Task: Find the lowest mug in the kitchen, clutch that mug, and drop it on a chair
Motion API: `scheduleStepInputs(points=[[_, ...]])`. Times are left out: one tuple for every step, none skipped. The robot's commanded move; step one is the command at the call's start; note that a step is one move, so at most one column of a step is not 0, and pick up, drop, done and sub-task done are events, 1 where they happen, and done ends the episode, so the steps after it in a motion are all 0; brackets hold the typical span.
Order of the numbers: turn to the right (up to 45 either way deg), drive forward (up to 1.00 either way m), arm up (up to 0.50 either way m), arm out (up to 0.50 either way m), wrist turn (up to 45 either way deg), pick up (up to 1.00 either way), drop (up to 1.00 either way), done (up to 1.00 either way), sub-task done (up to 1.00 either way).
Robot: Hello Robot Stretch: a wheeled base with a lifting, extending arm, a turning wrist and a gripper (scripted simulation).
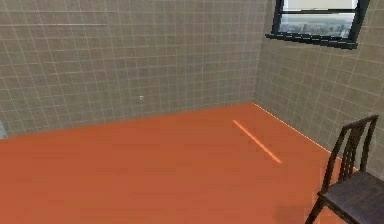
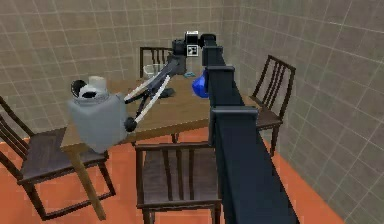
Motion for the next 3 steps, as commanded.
scheduleStepInputs(points=[[0.0,0.00,0.00,0.00,45.0,0.00,0.00,0.00,0.00],[0.0,0.00,0.00,0.00,45.0,0.00,0.00,0.00,0.00],[0.0,0.00,0.00,0.00,39.0,0.00,0.00,0.00,0.00]])
